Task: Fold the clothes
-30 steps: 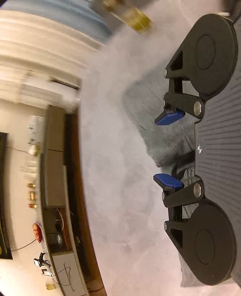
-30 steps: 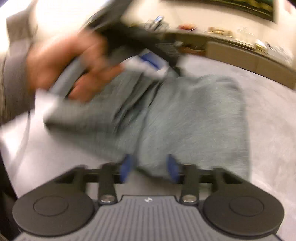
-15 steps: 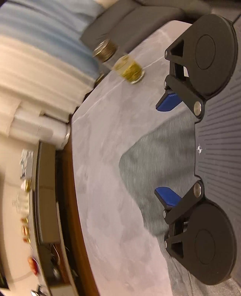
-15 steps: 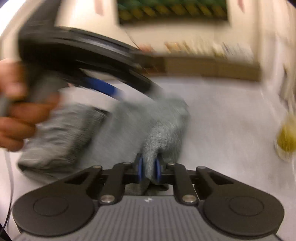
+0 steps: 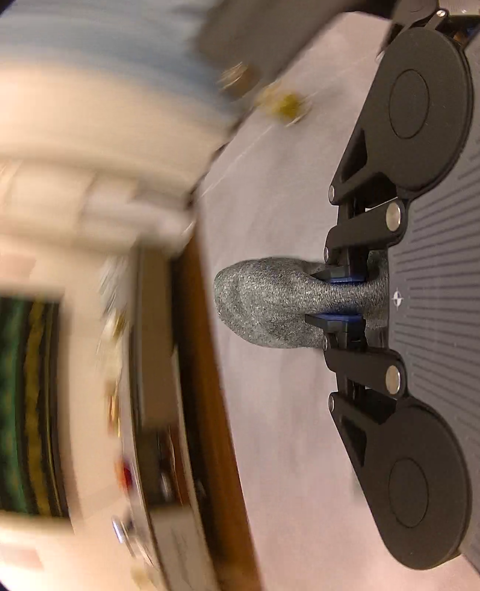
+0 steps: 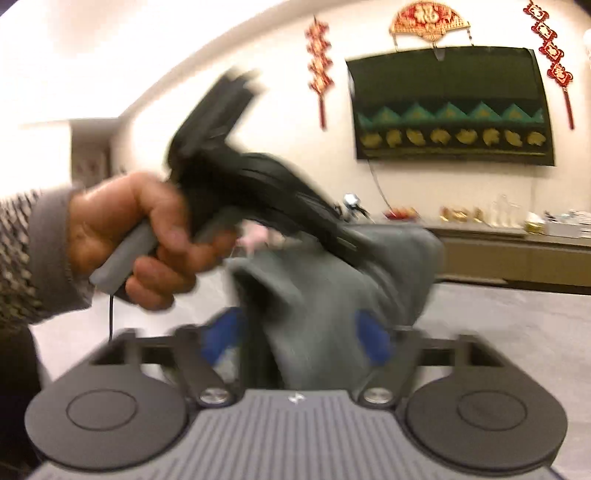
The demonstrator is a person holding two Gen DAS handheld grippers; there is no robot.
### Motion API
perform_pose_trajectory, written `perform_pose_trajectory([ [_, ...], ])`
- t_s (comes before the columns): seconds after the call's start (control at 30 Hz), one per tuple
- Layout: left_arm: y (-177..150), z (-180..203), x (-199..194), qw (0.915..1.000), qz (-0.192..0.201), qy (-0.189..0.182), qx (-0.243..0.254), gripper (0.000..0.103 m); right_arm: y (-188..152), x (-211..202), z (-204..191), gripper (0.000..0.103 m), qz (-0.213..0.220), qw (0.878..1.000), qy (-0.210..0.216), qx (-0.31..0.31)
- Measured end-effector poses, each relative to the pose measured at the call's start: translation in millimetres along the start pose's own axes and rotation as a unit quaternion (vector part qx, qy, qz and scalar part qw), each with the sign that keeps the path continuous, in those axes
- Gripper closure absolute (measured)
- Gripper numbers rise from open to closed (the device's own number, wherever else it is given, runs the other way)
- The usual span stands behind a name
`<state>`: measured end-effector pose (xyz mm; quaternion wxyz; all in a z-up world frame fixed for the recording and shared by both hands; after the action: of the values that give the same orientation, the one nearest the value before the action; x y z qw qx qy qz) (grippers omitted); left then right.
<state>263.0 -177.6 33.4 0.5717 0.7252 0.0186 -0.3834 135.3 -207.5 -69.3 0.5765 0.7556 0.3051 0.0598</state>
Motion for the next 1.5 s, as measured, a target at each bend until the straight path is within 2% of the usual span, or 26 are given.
perform_pose_trajectory([
  [0.07,-35.8,-55.4,-3.0,0.9979,-0.031,0.036,-0.043,0.080,-8.6,4.5,-1.6,0.024,-0.024,1.000,0.015,0.003],
  [0.17,-101.6,-101.6,3.3,0.9892,-0.094,0.080,-0.079,0.067,-32.5,31.6,-12.4,0.025,-0.079,0.997,0.025,0.001],
  [0.2,-113.2,-107.2,-3.9,0.9882,-0.080,0.085,-0.099,0.060,-40.0,40.1,-19.0,0.025,-0.095,0.995,0.032,-0.002],
  [0.23,-122.3,-110.4,-12.1,0.9872,-0.055,0.077,-0.128,0.047,-47.4,47.5,-26.1,0.027,-0.109,0.993,0.039,-0.006],
  [0.27,-131.3,-111.4,-17.3,0.9850,-0.038,0.067,-0.154,0.045,-54.4,52.0,-35.8,0.028,-0.118,0.992,0.044,-0.012],
  [0.33,-143.3,-102.7,-15.3,0.9820,-0.031,0.051,-0.179,0.044,-66.4,59.0,-50.6,0.030,-0.134,0.990,0.039,-0.029],
  [0.37,-148.2,-97.2,-13.4,0.9808,-0.031,0.044,-0.187,0.044,-71.4,63.2,-51.3,0.036,-0.143,0.988,0.028,-0.040],
  [0.4,-153.1,-91.8,-11.4,0.9795,-0.030,0.037,-0.196,0.044,-75.0,68.5,-43.9,0.041,-0.155,0.987,0.003,-0.053],
  [0.43,-154.8,-81.2,-10.5,0.9809,-0.031,0.026,-0.190,0.044,-75.2,72.9,-32.3,0.054,-0.163,0.984,-0.028,-0.057],
  [0.47,-153.5,-65.4,-10.8,0.9849,-0.033,0.011,-0.170,0.044,-67.6,75.0,-11.1,0.068,-0.164,0.983,-0.070,-0.043],
  [0.5,-152.3,-49.6,-11.2,0.9882,-0.035,-0.004,-0.149,0.044,-60.0,76.6,10.0,0.074,-0.165,0.979,-0.112,-0.028],
  [0.53,-149.5,-38.4,-12.9,0.9903,-0.032,-0.015,-0.134,0.044,-51.8,74.5,31.2,0.077,-0.163,0.975,-0.154,-0.011],
  [0.6,-141.0,-29.9,-20.0,0.9922,-0.014,-0.025,-0.121,0.044,-32.5,54.2,70.0,0.071,-0.144,0.964,-0.223,0.029],
  [0.7,-134.0,-53.9,-30.8,0.9874,0.014,-0.016,-0.157,0.044,-7.0,16.4,81.0,0.064,-0.106,0.961,-0.250,0.050],
  [0.77,-130.9,-73.1,-34.8,0.9801,0.028,-0.019,-0.196,0.043,2.8,0.9,50.0,0.054,-0.078,0.969,-0.231,0.032],
  [0.8,-128.6,-81.0,-34.4,0.9769,0.032,-0.019,-0.210,0.043,3.4,-0.6,25.8,0.051,-0.072,0.976,-0.205,0.023],
  [0.87,-121.6,-92.5,-26.3,0.9736,0.028,-0.015,-0.226,0.043,-4.7,1.5,-26.9,0.032,-0.075,0.987,-0.145,-0.004],
  [0.97,-118.0,-97.8,-11.3,0.9757,0.001,-0.016,-0.219,0.043,-31.0,32.0,-98.2,0.028,-0.111,0.987,-0.074,-0.093],
  [1.0,-117.5,-98.6,-6.5,0.9763,-0.007,-0.016,-0.216,0.043,-40.2,44.8,-112.3,0.029,-0.121,0.982,-0.072,-0.123],
  [1.03,-117.0,-99.1,-1.4,0.9768,-0.013,-0.016,-0.213,0.043,-49.4,62.0,-120.0,0.038,-0.135,0.977,-0.078,-0.147],
  [1.07,-116.6,-99.6,3.6,0.9773,-0.019,-0.016,-0.210,0.042,-59.2,77.3,-124.9,0.069,-0.154,0.970,-0.087,-0.168],
  [1.1,-116.8,-99.6,7.3,0.9779,-0.023,-0.015,-0.207,0.042,-69.6,85.6,-122.9,0.086,-0.176,0.963,-0.102,-0.177],
  [1.23,-131.1,-102.9,14.3,0.9779,-0.030,-0.004,-0.207,0.036,-94.4,80.3,-120.3,0.090,-0.205,0.949,-0.126,-0.202],
  [1.37,-149.4,-109.7,11.5,0.9677,-0.036,-0.002,-0.250,0.036,-100.7,75.7,-122.8,0.090,-0.212,0.939,-0.135,-0.236],
  [1.4,-151.1,-108.7,8.7,0.9677,-0.038,-0.003,-0.249,0.036,-99.8,72.5,-120.2,0.090,-0.218,0.936,-0.137,-0.240],
  [1.5,-142.5,-97.7,-9.9,0.9808,-0.038,0.005,-0.191,0.036,-95.3,69.2,-96.2,0.091,-0.237,0.928,-0.144,-0.249],
])
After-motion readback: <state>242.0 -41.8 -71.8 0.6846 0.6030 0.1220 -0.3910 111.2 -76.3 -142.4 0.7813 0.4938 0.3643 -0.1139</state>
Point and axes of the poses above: each gripper's, at about its wrist camera, not at the fingertips, and x roughly the way its jaws point, z to its right, y to its top, the point moved 9 cm from there along x, roughly the way its jaws point, and after that the axes turned 14 degrees about x, right-handed, at the moved point
